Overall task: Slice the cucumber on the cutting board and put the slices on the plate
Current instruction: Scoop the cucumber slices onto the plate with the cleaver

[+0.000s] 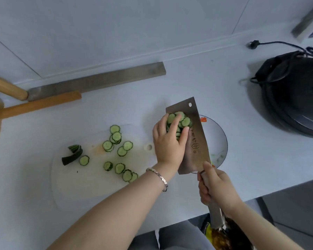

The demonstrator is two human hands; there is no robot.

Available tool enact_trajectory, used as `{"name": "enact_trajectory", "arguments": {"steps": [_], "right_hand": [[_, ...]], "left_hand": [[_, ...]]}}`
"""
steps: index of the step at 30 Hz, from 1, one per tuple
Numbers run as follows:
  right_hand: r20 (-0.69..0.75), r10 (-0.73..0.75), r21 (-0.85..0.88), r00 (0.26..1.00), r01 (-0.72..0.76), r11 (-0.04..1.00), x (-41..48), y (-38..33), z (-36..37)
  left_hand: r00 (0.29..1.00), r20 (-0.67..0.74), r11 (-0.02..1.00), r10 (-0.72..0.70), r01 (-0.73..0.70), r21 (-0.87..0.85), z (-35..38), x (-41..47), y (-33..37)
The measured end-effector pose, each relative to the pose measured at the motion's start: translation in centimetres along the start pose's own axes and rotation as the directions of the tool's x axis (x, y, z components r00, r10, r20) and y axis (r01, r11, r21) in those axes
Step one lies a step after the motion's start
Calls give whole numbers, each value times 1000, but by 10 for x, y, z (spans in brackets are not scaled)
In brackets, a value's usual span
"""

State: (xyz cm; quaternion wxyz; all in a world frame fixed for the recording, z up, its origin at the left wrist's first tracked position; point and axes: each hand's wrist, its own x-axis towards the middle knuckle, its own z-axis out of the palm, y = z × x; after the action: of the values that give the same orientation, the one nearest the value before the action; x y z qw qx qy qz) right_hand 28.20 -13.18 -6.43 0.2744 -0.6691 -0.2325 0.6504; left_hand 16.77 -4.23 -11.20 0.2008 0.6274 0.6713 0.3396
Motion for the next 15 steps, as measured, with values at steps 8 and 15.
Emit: {"name": "enact_trajectory", "arguments": {"steps": [8,15], "right_hand": [[-196,-32,-254,980,-19,967,8,12,-53],[-207,-105,-331,973,31,943,3,3,-69]], "left_hand": [[953,304,989,-1,-44,140,52,-6,19],[856,265,886,444,-463,13,43,21,26]]}}
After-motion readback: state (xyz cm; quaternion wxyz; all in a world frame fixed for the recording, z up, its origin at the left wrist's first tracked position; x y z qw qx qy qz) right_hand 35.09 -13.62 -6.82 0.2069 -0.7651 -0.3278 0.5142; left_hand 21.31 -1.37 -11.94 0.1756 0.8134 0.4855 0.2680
